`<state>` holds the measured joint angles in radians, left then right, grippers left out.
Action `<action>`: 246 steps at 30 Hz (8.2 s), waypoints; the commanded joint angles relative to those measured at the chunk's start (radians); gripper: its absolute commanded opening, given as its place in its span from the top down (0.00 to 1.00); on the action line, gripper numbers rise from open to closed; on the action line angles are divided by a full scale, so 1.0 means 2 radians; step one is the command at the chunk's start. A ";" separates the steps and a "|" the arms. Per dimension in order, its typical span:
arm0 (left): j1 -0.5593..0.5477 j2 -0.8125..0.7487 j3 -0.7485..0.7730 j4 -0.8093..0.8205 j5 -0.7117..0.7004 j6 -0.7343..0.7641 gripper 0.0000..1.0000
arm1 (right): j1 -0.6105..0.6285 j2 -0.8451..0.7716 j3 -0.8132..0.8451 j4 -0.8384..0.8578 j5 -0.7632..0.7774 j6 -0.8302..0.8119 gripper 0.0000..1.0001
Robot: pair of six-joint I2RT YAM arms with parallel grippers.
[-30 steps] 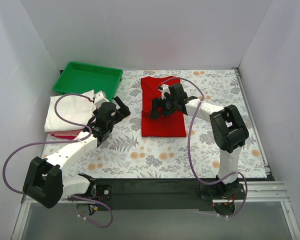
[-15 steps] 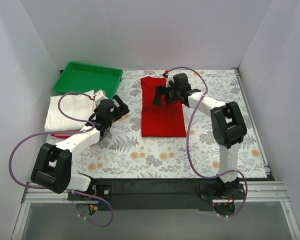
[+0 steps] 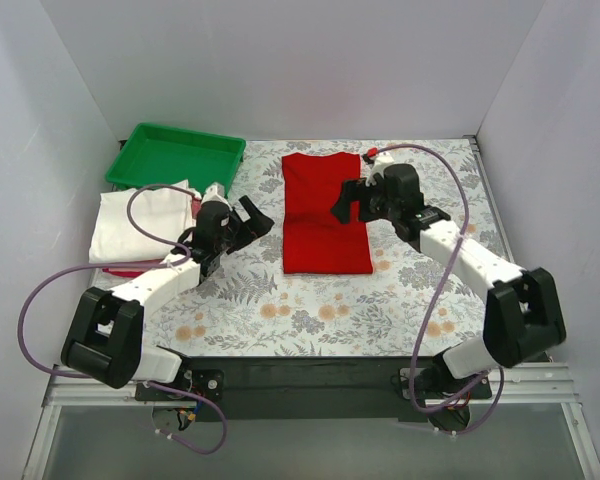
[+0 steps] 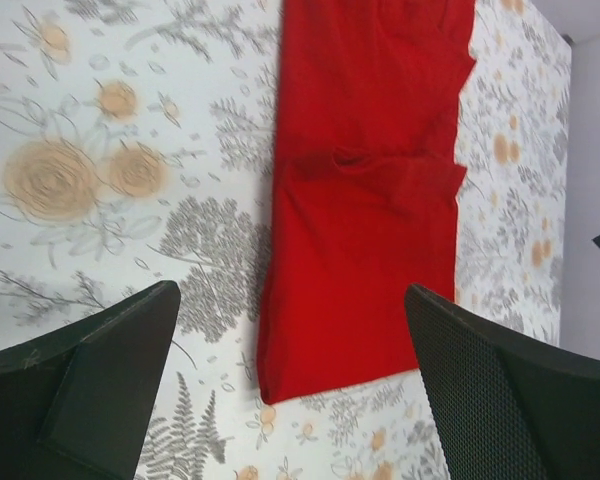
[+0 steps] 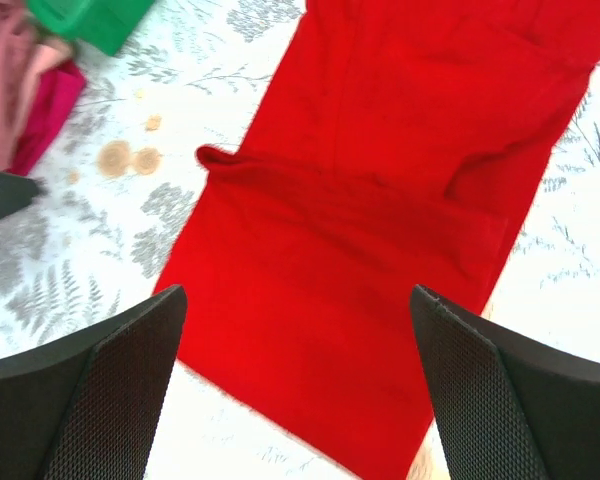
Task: Fold and stack the t-shirts
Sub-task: Fold the tshirt, then neatly place the folded tshirt to the corner
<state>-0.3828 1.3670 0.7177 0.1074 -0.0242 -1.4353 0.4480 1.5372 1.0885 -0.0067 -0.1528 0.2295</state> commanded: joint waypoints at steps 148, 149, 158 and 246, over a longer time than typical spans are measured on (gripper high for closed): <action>0.001 0.119 0.193 -0.162 -0.069 -0.010 1.00 | -0.097 0.159 0.204 -0.120 -0.093 0.112 0.99; 0.003 0.124 0.196 -0.161 -0.073 -0.006 1.00 | -0.100 0.163 0.206 -0.119 -0.097 0.113 0.99; 0.021 0.195 0.243 -0.163 -0.050 0.017 0.84 | -0.113 0.230 0.255 -0.109 -0.154 0.092 0.55; -0.091 0.255 0.291 -0.291 -0.230 0.223 1.00 | -0.025 -0.515 -0.338 0.010 0.313 0.104 0.02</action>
<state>-0.5739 1.9385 1.2819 -0.4202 -0.3416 -1.2366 0.3996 0.5194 0.4057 -0.0063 0.4046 0.4725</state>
